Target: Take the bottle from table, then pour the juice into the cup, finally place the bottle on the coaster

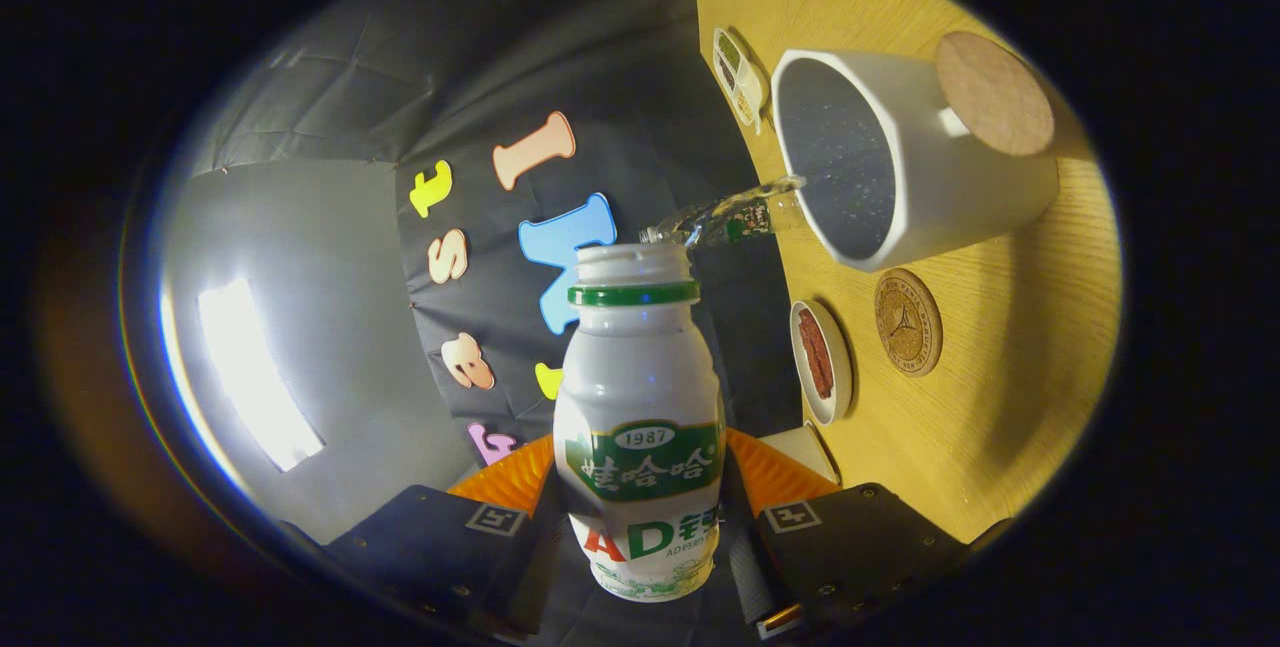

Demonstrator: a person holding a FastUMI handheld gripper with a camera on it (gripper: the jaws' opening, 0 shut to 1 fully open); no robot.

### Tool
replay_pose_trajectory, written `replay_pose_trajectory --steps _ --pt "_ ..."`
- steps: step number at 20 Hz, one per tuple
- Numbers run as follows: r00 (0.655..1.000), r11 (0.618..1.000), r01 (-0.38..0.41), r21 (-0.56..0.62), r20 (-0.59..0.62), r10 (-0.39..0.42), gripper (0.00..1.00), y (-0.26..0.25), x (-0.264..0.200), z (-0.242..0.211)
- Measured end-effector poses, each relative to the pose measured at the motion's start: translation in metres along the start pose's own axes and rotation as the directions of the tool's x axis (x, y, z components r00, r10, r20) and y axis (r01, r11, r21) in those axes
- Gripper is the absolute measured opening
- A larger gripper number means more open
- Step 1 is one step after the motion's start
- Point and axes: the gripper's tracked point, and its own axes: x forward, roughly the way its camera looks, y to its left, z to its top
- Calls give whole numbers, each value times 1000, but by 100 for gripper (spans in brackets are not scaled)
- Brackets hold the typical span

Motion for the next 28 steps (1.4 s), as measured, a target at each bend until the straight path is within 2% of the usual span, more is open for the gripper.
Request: replay_pose_trajectory --steps 28 --pt "1000 994 -2 110 28 -1 71 2 -1 4"
